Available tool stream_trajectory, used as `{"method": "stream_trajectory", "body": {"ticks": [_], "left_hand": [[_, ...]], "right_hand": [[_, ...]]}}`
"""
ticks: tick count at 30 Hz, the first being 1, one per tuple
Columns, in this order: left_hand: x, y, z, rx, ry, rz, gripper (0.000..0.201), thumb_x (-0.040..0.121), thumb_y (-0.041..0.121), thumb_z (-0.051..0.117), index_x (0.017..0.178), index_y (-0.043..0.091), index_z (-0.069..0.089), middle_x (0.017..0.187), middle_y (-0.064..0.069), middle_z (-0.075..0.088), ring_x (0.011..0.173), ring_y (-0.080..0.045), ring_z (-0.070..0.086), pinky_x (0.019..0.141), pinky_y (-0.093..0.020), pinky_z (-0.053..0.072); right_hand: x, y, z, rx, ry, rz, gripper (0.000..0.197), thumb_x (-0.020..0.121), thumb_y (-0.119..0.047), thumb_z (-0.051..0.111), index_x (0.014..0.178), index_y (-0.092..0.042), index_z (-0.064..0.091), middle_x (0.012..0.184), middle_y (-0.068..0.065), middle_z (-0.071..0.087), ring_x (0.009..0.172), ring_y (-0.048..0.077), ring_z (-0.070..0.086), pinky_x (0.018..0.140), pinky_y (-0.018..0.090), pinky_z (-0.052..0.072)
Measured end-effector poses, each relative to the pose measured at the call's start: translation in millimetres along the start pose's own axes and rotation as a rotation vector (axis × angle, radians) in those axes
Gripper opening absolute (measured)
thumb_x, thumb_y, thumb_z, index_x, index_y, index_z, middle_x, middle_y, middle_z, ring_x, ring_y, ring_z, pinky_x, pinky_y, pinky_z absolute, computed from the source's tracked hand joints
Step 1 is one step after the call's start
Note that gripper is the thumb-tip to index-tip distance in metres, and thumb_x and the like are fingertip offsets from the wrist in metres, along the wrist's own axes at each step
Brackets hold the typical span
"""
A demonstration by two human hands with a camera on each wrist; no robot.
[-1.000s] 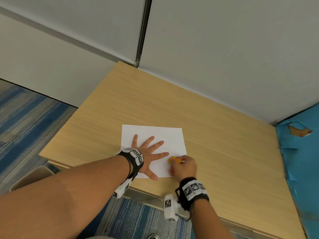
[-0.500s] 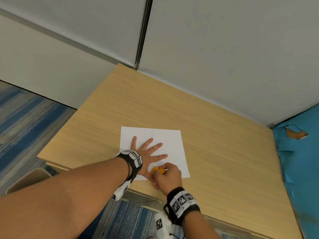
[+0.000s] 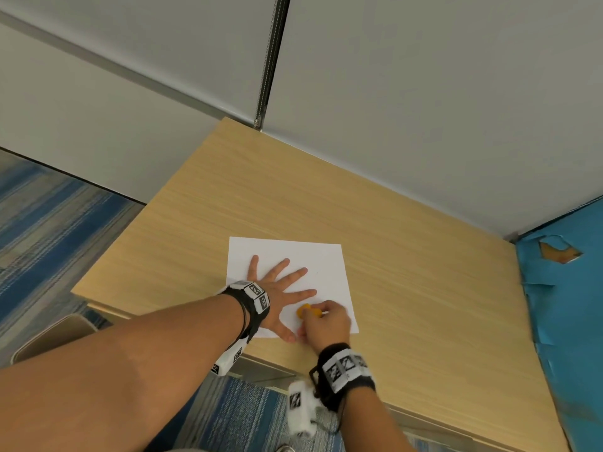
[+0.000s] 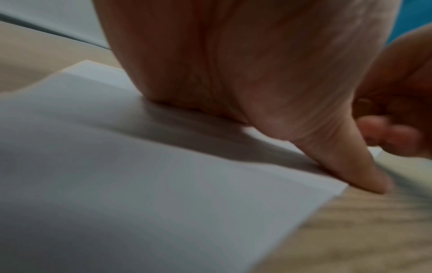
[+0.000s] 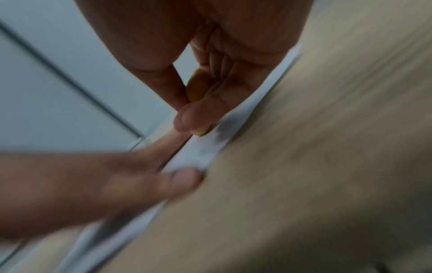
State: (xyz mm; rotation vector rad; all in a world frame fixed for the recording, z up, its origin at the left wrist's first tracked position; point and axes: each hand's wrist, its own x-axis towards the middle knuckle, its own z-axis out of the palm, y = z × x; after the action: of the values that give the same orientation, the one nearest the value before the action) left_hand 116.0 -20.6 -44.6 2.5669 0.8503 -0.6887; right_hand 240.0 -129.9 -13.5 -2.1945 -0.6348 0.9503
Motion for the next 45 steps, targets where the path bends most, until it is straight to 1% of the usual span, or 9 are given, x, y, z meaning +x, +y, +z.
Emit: {"method": "stream_trajectory", "body": {"ticks": [3, 7, 14, 20, 26, 33, 38, 41, 45], "left_hand": [[1, 0, 0, 0.007, 0.017, 0.001, 0.116, 0.063, 0.100, 0.049, 0.149, 0.064, -0.020, 0.161, 0.016, -0.041, 0.149, -0.030, -0.039, 0.101, -0.084, -0.019], [0, -1, 2, -0.009, 0.006, 0.000, 0.114, 0.066, 0.098, 0.051, 0.148, 0.065, -0.020, 0.160, 0.018, -0.043, 0.149, -0.028, -0.040, 0.102, -0.083, -0.019], [-2, 2, -1, -0.002, 0.015, -0.019, 0.116, 0.062, 0.103, 0.046, 0.150, 0.063, -0.020, 0.162, 0.017, -0.040, 0.150, -0.029, -0.038, 0.102, -0.083, -0.018], [-15, -6, -10, -0.011, -0.054, -0.034, 0.111, 0.078, 0.076, 0.067, 0.154, 0.060, -0.012, 0.164, 0.016, -0.037, 0.153, -0.024, -0.032, 0.113, -0.077, -0.010], [-44, -26, -28, 0.115, -0.102, 0.043, 0.106, 0.079, 0.061, 0.076, 0.154, 0.064, 0.001, 0.170, 0.011, -0.024, 0.156, -0.030, -0.006, 0.117, -0.059, 0.016], [-44, -32, -18, 0.148, 0.007, -0.003, 0.113, 0.072, 0.086, 0.065, 0.157, 0.059, -0.004, 0.171, -0.001, -0.021, 0.149, -0.040, 0.011, 0.118, -0.055, 0.023], [-35, -25, -13, 0.115, 0.089, 0.052, 0.122, 0.065, 0.088, 0.068, 0.160, 0.047, 0.005, 0.171, 0.006, -0.022, 0.156, -0.035, -0.004, 0.120, -0.062, 0.008], [-26, -24, -6, 0.087, 0.032, 0.080, 0.129, 0.063, 0.091, 0.066, 0.158, 0.052, -0.011, 0.165, 0.014, -0.036, 0.153, -0.025, -0.032, 0.114, -0.074, -0.012], [-19, -27, 2, 0.067, 0.002, 0.045, 0.135, 0.058, 0.096, 0.063, 0.151, 0.056, -0.027, 0.159, 0.016, -0.045, 0.149, -0.025, -0.039, 0.110, -0.077, -0.020]], "right_hand": [[-10, 5, 6, 0.002, -0.103, -0.007, 0.009, 0.084, -0.012, 0.073, 0.086, -0.007, 0.066, 0.071, 0.020, 0.075, 0.051, 0.028, 0.072, 0.051, 0.040, 0.063], [19, 4, -18, 0.062, 0.086, 0.036, 0.013, 0.083, -0.012, 0.076, 0.088, -0.003, 0.068, 0.066, 0.016, 0.075, 0.048, 0.024, 0.071, 0.053, 0.038, 0.063], [4, 8, 5, -0.025, -0.111, -0.032, 0.012, 0.081, -0.016, 0.075, 0.087, -0.011, 0.066, 0.071, 0.015, 0.074, 0.053, 0.024, 0.067, 0.057, 0.040, 0.062], [28, 12, -19, 0.073, -0.105, -0.036, 0.016, 0.092, -0.017, 0.070, 0.101, -0.008, 0.062, 0.067, 0.009, 0.071, 0.059, 0.023, 0.069, 0.070, 0.050, 0.062], [32, 6, -23, 0.320, -0.110, 0.017, 0.013, 0.094, -0.004, 0.068, 0.099, -0.004, 0.057, 0.069, 0.018, 0.067, 0.056, 0.026, 0.063, 0.054, 0.032, 0.053], [24, 11, -31, 0.405, -0.155, 0.054, 0.007, 0.097, -0.004, 0.065, 0.095, -0.007, 0.058, 0.067, 0.012, 0.067, 0.050, 0.021, 0.063, 0.046, 0.028, 0.053], [21, 12, -23, 0.232, -0.272, 0.041, 0.013, 0.095, -0.002, 0.067, 0.092, -0.007, 0.055, 0.067, 0.015, 0.065, 0.049, 0.022, 0.058, 0.044, 0.026, 0.047], [25, 9, -23, 0.173, -0.288, 0.030, 0.013, 0.095, -0.003, 0.067, 0.094, -0.008, 0.055, 0.069, 0.015, 0.067, 0.050, 0.022, 0.061, 0.044, 0.026, 0.046], [34, 2, -27, 0.145, -0.198, 0.019, 0.010, 0.095, -0.008, 0.067, 0.095, -0.009, 0.057, 0.071, 0.013, 0.069, 0.051, 0.021, 0.063, 0.045, 0.027, 0.050]]}}
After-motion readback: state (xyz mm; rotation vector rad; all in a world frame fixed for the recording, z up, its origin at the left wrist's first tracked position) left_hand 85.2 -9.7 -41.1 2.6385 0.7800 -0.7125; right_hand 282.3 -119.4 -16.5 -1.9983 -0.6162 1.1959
